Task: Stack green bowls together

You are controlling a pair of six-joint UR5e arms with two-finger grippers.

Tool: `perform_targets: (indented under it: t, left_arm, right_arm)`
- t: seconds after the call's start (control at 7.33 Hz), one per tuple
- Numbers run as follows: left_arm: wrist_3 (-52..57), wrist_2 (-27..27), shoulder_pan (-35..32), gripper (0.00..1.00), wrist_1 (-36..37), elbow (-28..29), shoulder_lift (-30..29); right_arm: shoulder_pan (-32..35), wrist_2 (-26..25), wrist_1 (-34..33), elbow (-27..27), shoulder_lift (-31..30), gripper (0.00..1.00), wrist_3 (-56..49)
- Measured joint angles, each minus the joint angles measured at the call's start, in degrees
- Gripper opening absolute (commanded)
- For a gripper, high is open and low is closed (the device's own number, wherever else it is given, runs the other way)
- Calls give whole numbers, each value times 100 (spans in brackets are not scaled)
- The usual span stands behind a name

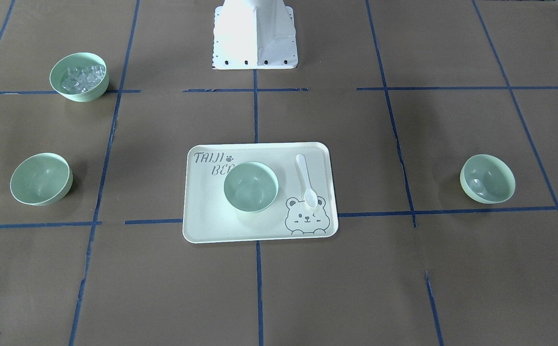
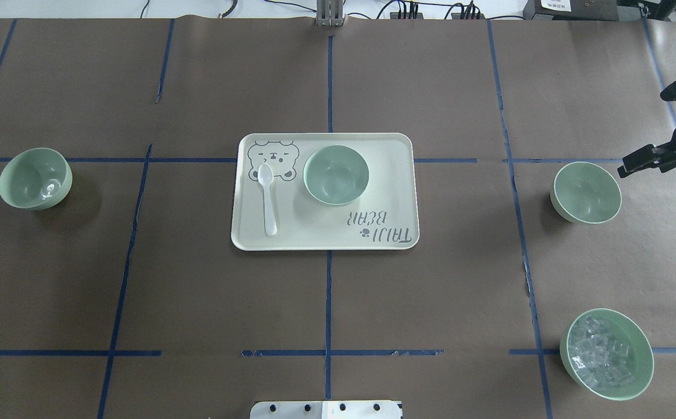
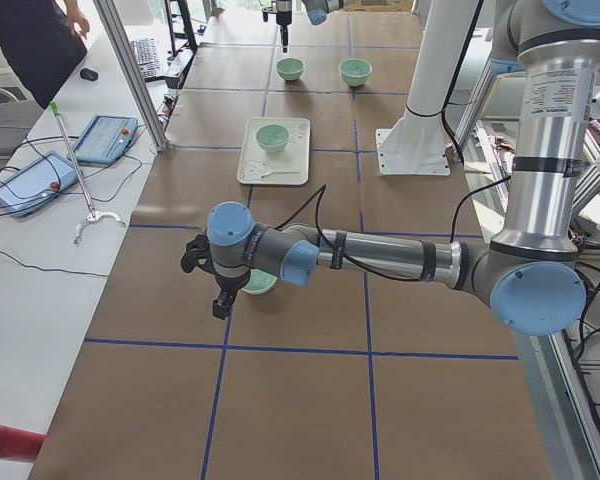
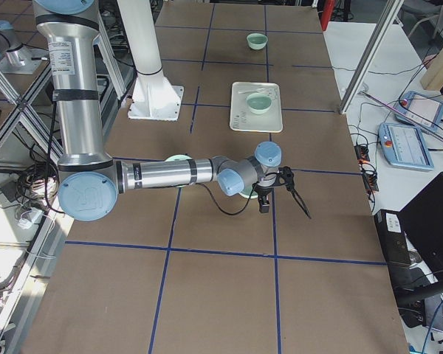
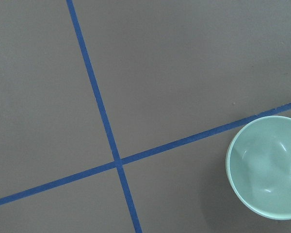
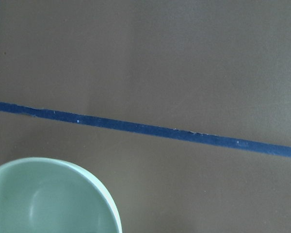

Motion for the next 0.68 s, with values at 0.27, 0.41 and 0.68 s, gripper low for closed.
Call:
perform_targets:
  t: [0.27, 0.41, 0.68]
  left_arm:
    - [-50, 1, 28, 100, -6, -1, -6]
    - [-55, 3, 30, 100, -7, 0, -11]
    - [-57, 8, 33, 100, -7, 18, -25]
  right_arm:
    - [-289, -133, 189, -33, -37, 85, 348]
    - [-381, -229, 204, -47, -44, 22, 386]
    - [-444, -261, 200, -52, -49, 0, 403]
